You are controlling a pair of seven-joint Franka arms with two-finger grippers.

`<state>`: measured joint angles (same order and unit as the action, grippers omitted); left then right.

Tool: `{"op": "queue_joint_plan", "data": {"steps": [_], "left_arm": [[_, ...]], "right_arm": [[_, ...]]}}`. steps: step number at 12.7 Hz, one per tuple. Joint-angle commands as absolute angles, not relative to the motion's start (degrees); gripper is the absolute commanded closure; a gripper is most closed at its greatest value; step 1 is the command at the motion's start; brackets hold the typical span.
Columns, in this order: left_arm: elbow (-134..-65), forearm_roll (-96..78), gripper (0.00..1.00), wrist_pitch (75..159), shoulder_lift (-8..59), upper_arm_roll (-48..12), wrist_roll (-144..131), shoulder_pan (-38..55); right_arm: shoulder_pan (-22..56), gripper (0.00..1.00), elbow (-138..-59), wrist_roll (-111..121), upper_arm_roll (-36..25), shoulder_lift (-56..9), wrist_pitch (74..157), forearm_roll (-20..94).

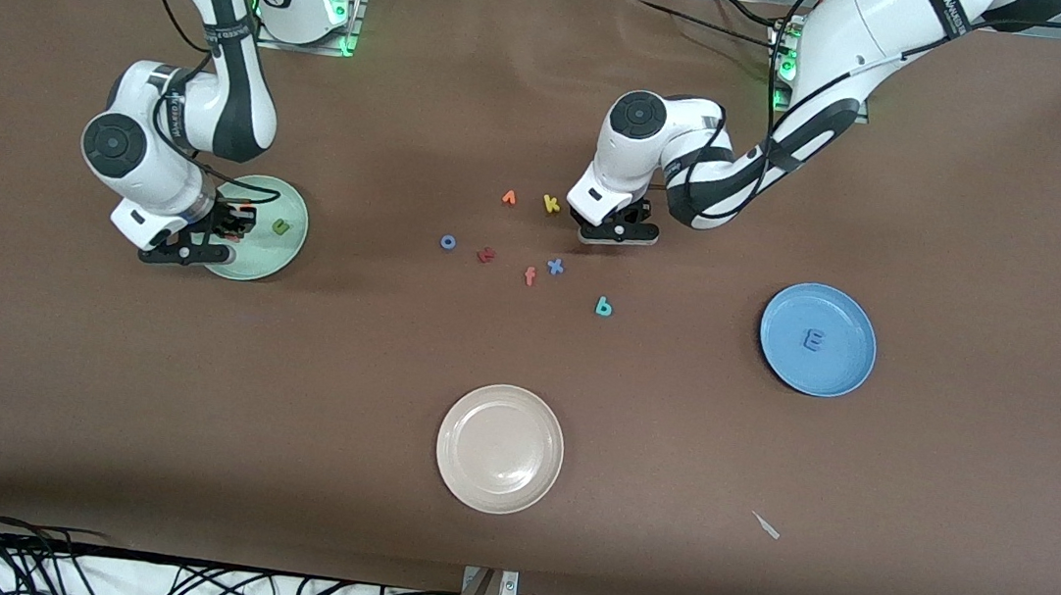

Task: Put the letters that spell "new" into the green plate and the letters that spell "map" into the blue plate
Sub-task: 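Place the pink M on the green plate with the right gripper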

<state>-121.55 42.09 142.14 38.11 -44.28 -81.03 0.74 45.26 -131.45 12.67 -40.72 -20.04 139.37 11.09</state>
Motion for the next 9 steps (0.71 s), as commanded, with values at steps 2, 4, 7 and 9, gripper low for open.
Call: {"op": "queue_joint_plan", "data": {"steps": [2,4,7,9], "left_arm": [[-120.8,41.7,0.75,141.6,39.4,-43.0,-78.8,1.1],[-120.8,41.7,0.77,141.6,39.3,-43.1,-78.8,0.8],[-119.5,40.4,0.81,137.8,38.8,-43.5,-76.4,-0.6],[-116.5,34.6,0.81,132.2,38.4,-43.9,-69.3,-2.1]], "right_arm": [[45.8,0.00,-132.2,12.4,-40.9,-18.7,140.0,12.0],[45.8,0.00,-130.7,12.6,-40.8,-17.6,137.5,12.0],[45.9,0.00,-121.0,12.4,-40.7,-17.0,124.7,12.0],[45.9,0.00,-112.7,8.1,-40.8,-17.0,115.7,11.8]]}}
